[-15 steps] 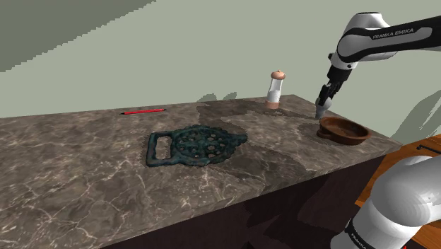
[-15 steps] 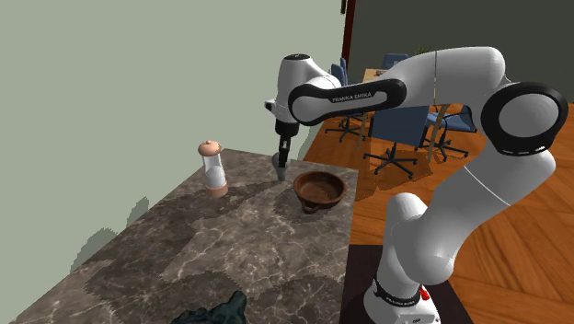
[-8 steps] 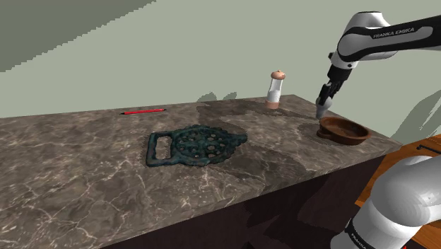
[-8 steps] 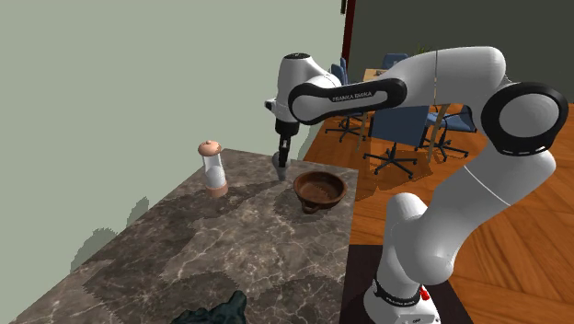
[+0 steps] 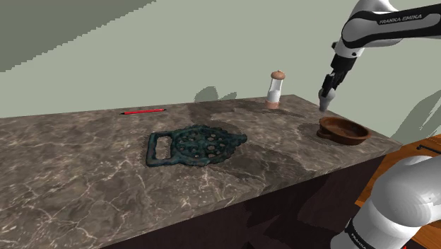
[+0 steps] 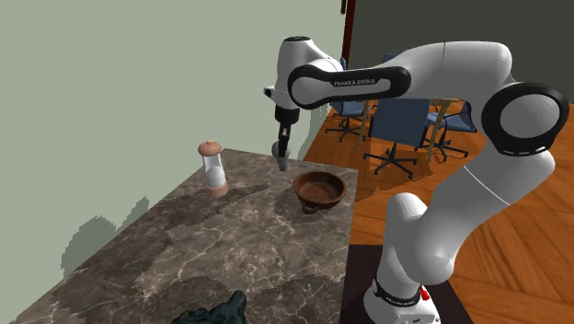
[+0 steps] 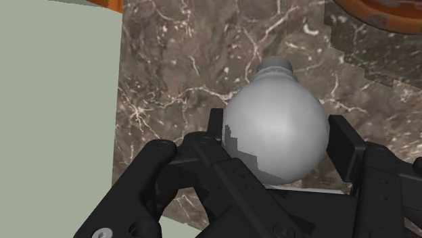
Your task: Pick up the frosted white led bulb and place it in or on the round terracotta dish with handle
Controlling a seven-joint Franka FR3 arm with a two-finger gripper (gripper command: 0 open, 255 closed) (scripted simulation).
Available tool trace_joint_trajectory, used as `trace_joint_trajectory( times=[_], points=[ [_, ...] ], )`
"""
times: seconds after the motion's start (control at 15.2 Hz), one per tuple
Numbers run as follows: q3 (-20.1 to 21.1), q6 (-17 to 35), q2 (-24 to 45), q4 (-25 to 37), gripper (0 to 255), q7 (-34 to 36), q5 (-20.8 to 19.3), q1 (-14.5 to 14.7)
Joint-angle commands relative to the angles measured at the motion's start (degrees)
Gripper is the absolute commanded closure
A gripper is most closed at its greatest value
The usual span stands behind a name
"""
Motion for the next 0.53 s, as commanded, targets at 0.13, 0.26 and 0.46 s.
trace_joint_trajectory(
  times=[0.13, 0.26, 0.46],
  points=[
    [0.4, -3.0, 0.3, 3.3, 255, -0.4, 0.5, 0.2],
    [0.6, -4.4, 0.6, 5.0, 255, -0.6, 0.7, 0.4],
    [0.9, -6.6, 1.0, 7.6, 255, -0.9, 1.1, 0.5]
  ],
)
